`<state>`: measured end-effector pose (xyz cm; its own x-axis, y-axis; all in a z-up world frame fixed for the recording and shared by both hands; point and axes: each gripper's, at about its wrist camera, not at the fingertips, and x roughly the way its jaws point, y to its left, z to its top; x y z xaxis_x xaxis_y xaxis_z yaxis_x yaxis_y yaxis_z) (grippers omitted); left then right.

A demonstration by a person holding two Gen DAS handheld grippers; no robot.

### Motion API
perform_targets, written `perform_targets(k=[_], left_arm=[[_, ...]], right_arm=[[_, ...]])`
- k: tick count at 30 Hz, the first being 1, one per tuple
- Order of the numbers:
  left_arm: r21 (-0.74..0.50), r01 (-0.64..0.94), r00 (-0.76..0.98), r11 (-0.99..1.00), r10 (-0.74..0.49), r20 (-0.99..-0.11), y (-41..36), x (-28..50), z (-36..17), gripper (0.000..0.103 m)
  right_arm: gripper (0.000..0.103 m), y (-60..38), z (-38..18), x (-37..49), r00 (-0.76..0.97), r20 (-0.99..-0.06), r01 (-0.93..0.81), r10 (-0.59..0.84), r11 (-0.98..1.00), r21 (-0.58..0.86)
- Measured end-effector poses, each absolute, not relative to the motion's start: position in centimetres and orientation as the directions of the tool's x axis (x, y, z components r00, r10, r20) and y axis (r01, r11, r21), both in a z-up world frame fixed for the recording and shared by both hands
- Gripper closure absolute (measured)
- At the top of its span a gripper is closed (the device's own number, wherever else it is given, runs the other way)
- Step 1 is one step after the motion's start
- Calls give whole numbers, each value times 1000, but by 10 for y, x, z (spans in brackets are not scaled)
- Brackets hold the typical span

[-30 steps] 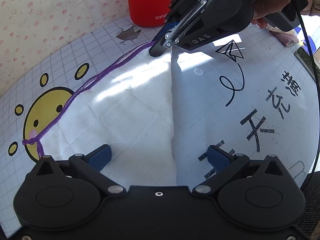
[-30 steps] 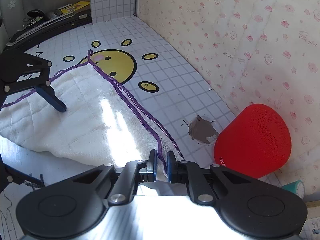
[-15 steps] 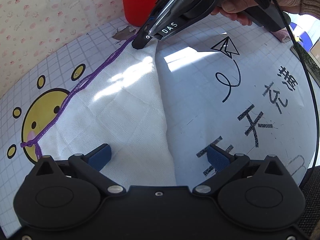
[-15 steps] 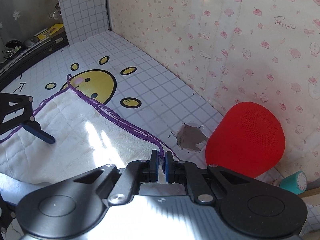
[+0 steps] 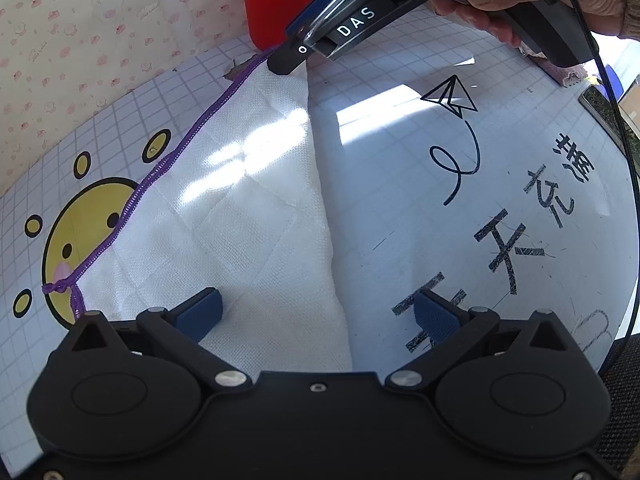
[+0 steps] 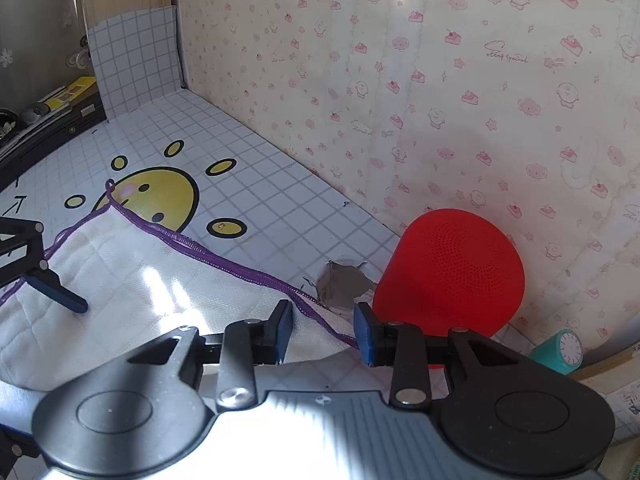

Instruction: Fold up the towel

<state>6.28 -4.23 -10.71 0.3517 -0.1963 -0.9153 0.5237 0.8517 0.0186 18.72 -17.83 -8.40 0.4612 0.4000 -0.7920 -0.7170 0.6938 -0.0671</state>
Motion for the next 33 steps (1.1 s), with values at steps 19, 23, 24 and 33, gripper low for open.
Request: perform_targets(k=[19,23,24,33], left_arm=[[3,510,354,860,-207,-912,-44,62,-103,1],[-14,483,369,875,-218,-903,-40,68,-98,1],[-15,477,370,879,-217,-903,-39,70,-98,1],[16,475,360,880,-178,-916,-41,74,-108,1]], right_arm=[[62,-191,-71,181,491,-775,-651,397,759,-23],[62,-188,-81,186,474,-790,-648,389,761,-15],[62,-188,-83,188,469,-794,-648,386,762,-12],[62,-184,-103,197,432,-820,-639,376,769,16]])
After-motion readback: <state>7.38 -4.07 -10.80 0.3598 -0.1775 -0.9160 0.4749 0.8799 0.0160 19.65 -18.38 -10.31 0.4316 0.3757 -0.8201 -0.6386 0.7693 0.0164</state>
